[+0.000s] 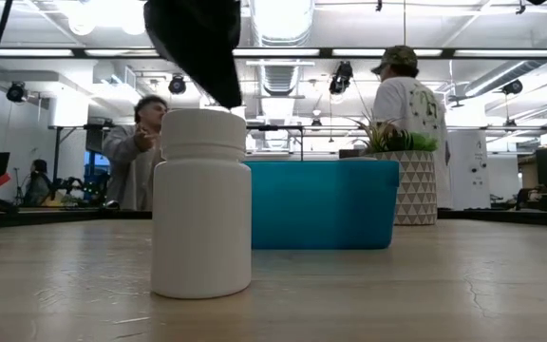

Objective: Pick and place pill bottles into a basket
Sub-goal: Put the white pill bottle into the blue bin

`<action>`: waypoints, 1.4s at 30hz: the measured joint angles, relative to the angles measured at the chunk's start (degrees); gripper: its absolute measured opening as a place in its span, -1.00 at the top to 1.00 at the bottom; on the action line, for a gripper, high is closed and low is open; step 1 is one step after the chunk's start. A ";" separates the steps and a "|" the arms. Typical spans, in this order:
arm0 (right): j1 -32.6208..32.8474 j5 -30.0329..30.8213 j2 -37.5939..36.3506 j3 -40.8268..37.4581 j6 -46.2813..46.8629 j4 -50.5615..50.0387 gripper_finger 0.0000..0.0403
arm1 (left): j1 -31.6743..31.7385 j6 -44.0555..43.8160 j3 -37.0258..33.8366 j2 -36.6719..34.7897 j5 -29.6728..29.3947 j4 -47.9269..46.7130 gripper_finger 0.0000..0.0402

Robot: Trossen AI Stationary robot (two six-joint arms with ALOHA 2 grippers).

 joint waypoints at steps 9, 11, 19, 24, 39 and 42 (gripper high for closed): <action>0.00 -0.02 0.00 -0.01 -0.20 0.02 0.84 | 0.20 0.13 -1.99 0.00 0.80 0.65 -0.40; 0.00 -0.02 0.00 -0.01 -0.20 0.02 0.84 | 0.24 0.12 -3.12 0.00 0.78 1.64 -0.40; 0.00 -0.02 0.00 0.01 -0.15 0.02 0.84 | 0.40 0.01 -5.12 0.00 1.05 4.54 -0.40; 0.00 -0.02 0.00 -0.01 -0.14 0.02 0.84 | 0.45 0.10 -5.51 0.06 1.06 4.50 -0.40; 0.00 0.00 0.07 -0.01 0.00 0.04 0.84 | 0.48 2.62 -4.26 4.35 2.59 4.83 -0.40; 0.00 0.00 0.04 -0.01 -0.04 0.03 0.84 | 0.48 2.91 -4.24 4.35 2.62 3.86 -0.39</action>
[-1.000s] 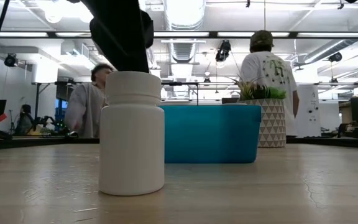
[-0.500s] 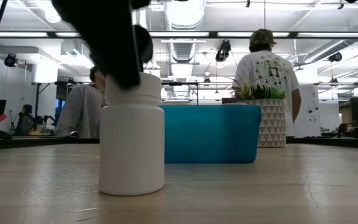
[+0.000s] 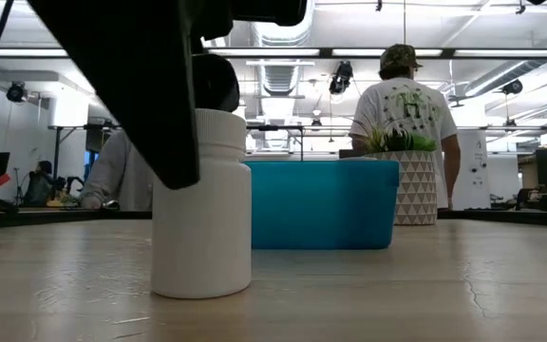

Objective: Pick and place pill bottles into a basket
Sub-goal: Put the white pill bottle into the blue bin

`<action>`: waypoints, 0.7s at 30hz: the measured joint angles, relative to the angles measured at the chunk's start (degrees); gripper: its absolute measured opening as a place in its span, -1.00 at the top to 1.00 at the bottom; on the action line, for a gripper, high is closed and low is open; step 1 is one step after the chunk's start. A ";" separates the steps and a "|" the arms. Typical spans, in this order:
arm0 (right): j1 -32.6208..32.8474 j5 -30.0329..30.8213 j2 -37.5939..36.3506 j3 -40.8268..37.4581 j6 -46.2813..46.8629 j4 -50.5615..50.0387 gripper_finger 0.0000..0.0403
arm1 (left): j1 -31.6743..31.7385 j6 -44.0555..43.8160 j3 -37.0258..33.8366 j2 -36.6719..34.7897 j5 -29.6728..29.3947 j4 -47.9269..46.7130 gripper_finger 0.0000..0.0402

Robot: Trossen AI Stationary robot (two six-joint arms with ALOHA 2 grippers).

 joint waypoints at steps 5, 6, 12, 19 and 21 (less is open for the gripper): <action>0.00 0.00 0.02 0.00 -0.16 0.00 0.84 | 0.00 0.06 0.07 -0.07 0.00 0.33 -0.27; 0.00 0.00 0.02 0.00 -0.16 -0.01 0.84 | 0.00 0.06 0.07 -0.07 0.00 0.33 -0.22; 0.00 0.00 0.02 0.00 -0.18 -0.01 0.84 | 0.00 0.02 0.69 -0.07 0.01 0.35 0.05; 0.00 0.00 0.00 0.00 -0.18 -0.03 0.84 | 0.00 -0.29 1.10 -0.09 0.00 0.33 0.19; 0.00 0.00 0.00 0.00 -0.18 -0.03 0.84 | 0.00 -0.32 1.10 -0.09 0.02 0.33 0.17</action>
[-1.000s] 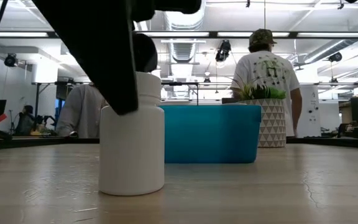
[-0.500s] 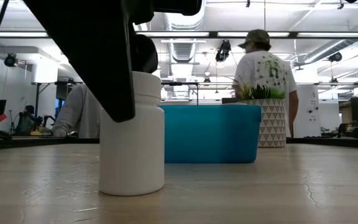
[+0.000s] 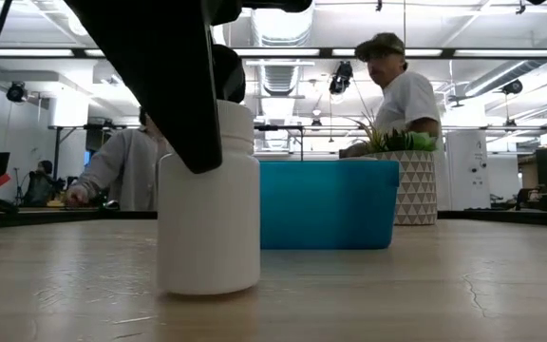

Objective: Pick and place pill bottles into a basket
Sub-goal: Put the white pill bottle into the blue bin

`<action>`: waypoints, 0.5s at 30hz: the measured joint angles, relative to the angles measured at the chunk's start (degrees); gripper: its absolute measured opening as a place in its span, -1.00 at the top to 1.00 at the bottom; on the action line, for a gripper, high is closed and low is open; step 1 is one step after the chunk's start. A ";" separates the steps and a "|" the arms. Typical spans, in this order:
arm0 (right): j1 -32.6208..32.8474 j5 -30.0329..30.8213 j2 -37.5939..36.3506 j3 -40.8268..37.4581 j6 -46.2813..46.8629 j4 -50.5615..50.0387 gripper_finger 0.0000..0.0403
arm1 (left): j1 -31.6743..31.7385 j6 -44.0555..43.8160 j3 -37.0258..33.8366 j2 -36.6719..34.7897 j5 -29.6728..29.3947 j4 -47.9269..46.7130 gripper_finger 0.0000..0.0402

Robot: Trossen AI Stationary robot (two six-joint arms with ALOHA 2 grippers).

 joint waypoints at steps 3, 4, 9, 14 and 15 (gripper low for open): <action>0.00 0.00 0.00 0.00 0.00 -0.02 0.84 | 0.00 -0.03 0.83 -0.09 0.20 -0.88 0.16; 0.00 0.00 0.00 0.00 0.00 0.00 0.84 | 0.00 -0.05 1.50 -0.16 0.19 -1.44 0.16; 0.00 0.00 0.00 0.00 0.00 -0.02 0.84 | 0.37 -0.05 6.61 -1.60 -0.16 -7.90 0.16; 0.00 0.00 0.00 0.00 -0.17 -0.02 0.84 | 1.83 -1.21 11.48 -3.79 -3.54 -14.96 0.16; 0.00 0.00 0.00 0.00 -0.17 0.00 0.84 | 2.30 -2.17 12.55 -4.10 -4.48 -16.62 0.16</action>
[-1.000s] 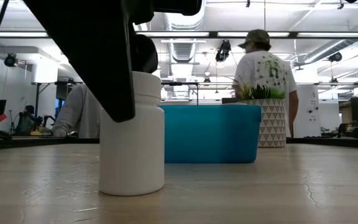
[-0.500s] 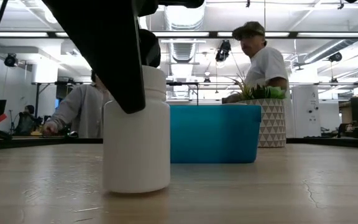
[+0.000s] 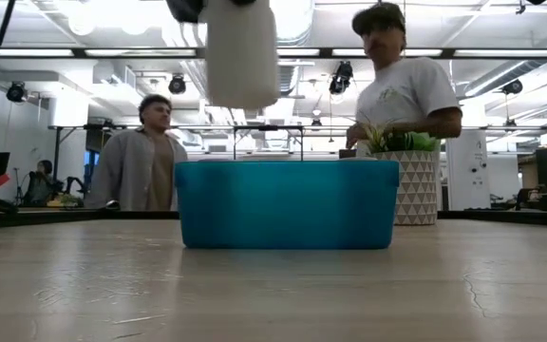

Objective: Pick and place pill bottles into a basket
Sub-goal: Put the white pill bottle into the blue bin

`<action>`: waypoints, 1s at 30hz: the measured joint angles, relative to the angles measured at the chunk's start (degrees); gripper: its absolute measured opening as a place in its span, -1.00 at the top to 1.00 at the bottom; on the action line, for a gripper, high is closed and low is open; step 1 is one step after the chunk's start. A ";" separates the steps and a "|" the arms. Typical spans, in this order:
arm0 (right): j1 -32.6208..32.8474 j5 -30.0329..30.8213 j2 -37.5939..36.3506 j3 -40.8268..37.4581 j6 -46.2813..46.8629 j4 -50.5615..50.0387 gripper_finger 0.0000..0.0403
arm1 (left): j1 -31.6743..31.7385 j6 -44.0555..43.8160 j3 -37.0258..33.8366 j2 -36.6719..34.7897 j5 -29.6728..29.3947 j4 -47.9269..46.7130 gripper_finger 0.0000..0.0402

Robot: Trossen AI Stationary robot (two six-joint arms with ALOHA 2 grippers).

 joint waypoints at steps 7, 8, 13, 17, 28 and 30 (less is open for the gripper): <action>0.00 0.02 0.04 0.00 -0.01 0.05 0.84 | 5.34 -9.71 3.19 -2.48 -2.65 -2.77 0.16; 0.00 0.02 0.05 0.00 -0.02 0.06 0.84 | 6.19 -12.27 3.40 -2.67 -2.65 -2.84 0.16; 0.00 0.02 0.35 0.00 -0.04 0.06 0.84 | 10.08 -21.53 4.32 -2.75 -2.62 -2.52 0.16; 0.00 0.02 0.39 0.00 -0.07 0.06 0.84 | 12.08 -23.47 3.54 -2.69 -2.29 -1.95 0.16; 0.00 0.00 0.24 0.00 -0.93 -0.01 0.84 | 14.23 -24.53 1.86 0.15 -1.56 -1.82 0.16; 0.00 0.00 0.20 0.00 -1.12 0.01 0.84 | 14.22 -24.45 1.83 1.34 -1.52 -1.74 0.16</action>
